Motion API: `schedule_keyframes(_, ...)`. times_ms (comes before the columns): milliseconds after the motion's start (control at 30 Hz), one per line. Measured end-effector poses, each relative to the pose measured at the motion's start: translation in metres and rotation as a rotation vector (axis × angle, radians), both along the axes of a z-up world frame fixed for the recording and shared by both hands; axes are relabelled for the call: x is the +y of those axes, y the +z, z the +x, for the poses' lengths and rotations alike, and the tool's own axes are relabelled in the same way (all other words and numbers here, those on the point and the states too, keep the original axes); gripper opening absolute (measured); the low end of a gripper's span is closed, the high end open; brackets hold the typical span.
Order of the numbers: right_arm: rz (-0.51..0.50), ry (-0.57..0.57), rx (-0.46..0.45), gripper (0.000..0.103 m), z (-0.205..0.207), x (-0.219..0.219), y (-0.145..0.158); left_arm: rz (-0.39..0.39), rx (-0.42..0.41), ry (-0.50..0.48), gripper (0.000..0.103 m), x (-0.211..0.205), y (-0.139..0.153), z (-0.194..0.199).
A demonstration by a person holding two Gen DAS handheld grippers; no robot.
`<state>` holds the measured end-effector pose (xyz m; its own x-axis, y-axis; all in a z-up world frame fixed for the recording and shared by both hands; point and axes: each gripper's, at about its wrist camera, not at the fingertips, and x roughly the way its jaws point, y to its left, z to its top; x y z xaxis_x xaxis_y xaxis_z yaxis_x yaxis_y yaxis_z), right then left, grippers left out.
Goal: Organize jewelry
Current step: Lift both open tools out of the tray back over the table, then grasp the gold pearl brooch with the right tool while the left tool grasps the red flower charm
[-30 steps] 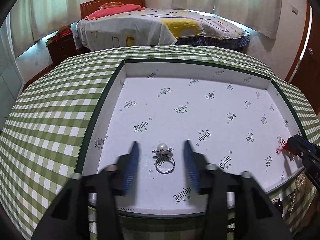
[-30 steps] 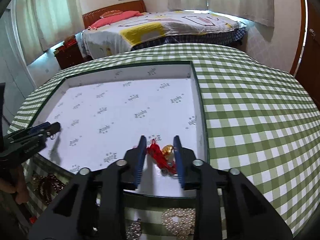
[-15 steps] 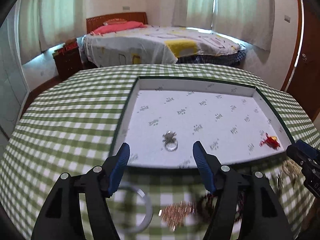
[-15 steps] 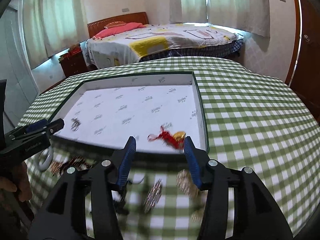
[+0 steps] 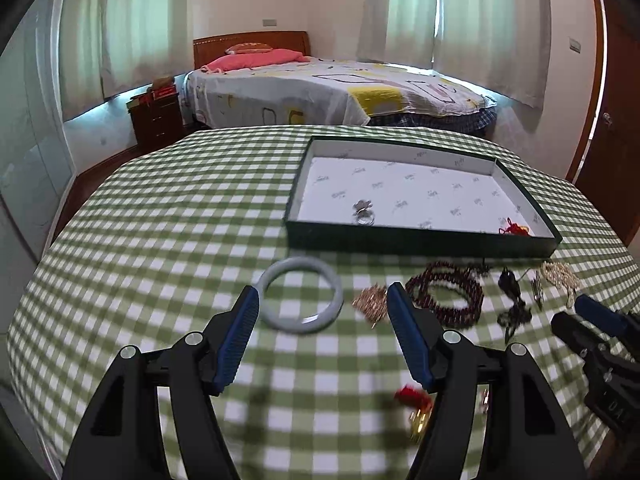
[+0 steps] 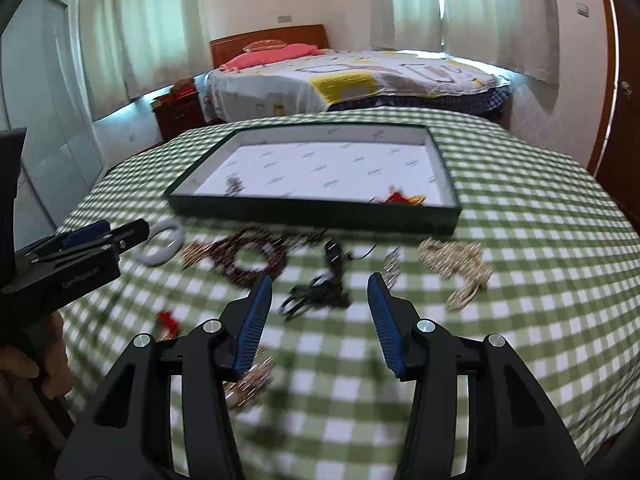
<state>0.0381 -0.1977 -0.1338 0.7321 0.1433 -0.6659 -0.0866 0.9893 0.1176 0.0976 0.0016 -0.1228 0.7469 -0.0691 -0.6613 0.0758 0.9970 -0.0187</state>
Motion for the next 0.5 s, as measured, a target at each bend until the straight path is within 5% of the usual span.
schedule_keyframes(500, -0.018, 0.097, 0.109, 0.049, -0.018, 0.042, -0.031, -0.004, 0.025, 0.066, 0.065, 0.027, -0.015, -0.042)
